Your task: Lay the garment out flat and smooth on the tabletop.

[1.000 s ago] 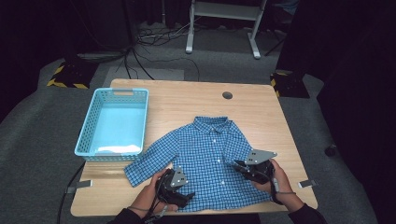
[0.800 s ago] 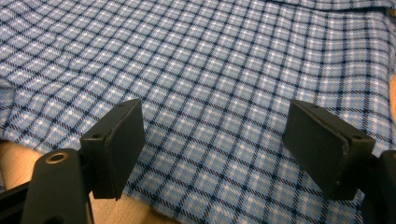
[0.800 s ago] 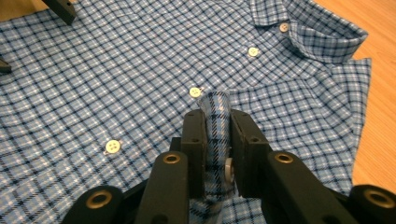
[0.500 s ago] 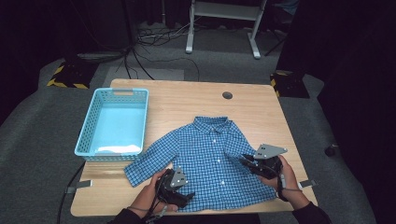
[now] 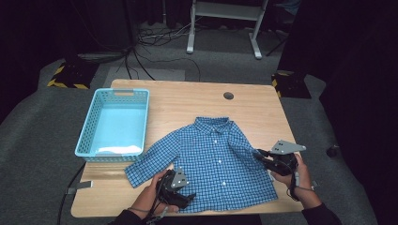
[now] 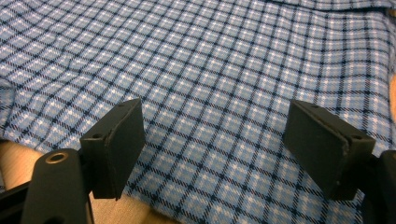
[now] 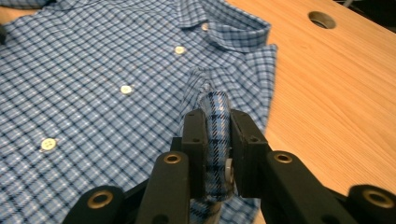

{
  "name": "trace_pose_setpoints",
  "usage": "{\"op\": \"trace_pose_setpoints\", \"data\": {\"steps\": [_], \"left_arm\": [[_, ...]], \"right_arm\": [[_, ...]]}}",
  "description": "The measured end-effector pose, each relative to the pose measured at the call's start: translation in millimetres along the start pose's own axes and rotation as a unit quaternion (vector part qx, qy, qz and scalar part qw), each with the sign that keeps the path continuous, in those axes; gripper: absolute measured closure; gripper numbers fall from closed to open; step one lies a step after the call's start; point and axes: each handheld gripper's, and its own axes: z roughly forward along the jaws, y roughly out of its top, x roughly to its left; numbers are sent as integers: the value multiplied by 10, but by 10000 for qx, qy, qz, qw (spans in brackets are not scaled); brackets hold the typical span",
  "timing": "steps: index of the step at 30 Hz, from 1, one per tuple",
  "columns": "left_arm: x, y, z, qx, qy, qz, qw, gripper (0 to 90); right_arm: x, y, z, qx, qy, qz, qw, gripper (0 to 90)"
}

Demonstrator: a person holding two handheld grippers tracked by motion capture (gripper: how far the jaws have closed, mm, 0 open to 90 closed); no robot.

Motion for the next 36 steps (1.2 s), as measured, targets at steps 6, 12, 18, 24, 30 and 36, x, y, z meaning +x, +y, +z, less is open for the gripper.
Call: {"op": "trace_pose_setpoints", "data": {"steps": [6,12,18,24,30,36], "left_arm": [[1,4,-4,33,10,1,10000,204],[21,-6,-28,89,-1,0,10000,204],[40,-6,-49,168,-18,12,9999,203],[53,-47,-61,59,-9,16,10000,200],[54,-51,-63,50,-17,10,10000,200],[68,-60,-83,95,-23,23,9999,200]], "right_arm": [[-83,-55,-52,-25,-86,125,9999,776],[-127,-84,-62,37,-153,110,9998,775],[-169,-120,-89,83,-240,179,9995,775],[-221,-161,-125,88,-338,265,9990,775],[-257,-190,-152,93,-405,320,9986,776],[-281,-212,-187,71,-458,366,9983,776]]}}
